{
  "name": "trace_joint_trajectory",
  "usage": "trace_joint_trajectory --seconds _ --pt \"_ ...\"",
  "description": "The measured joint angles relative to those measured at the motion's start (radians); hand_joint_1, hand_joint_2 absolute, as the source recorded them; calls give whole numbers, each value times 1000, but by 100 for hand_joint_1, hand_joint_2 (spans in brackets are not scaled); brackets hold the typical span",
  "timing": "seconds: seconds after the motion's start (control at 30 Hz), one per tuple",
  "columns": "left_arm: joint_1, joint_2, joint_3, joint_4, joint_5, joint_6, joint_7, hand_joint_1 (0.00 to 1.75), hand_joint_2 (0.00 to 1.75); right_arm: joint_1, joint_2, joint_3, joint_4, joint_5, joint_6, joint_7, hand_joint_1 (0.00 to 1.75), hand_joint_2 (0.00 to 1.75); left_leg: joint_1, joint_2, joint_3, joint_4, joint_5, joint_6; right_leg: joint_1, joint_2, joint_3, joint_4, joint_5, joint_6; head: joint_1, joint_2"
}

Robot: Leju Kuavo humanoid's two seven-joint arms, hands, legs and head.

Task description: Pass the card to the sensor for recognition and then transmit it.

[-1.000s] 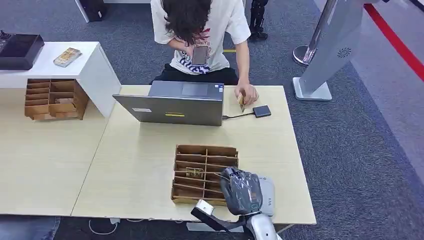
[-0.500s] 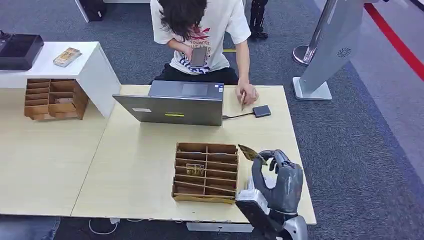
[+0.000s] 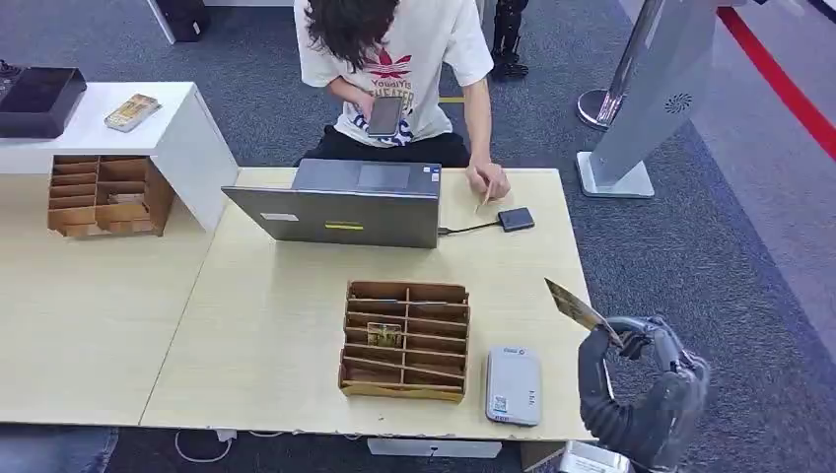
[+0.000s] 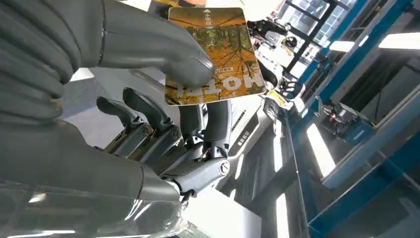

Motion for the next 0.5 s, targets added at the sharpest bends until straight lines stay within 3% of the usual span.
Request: trace_joint_trajectory --seconds 0.5 --pt "-2 8 0 0 8 0 -16 0 0 24 20 -36 -34 13 0 -24 175 175 0 0 0 0 0 0 0 0 0 0 0 0 0 0"
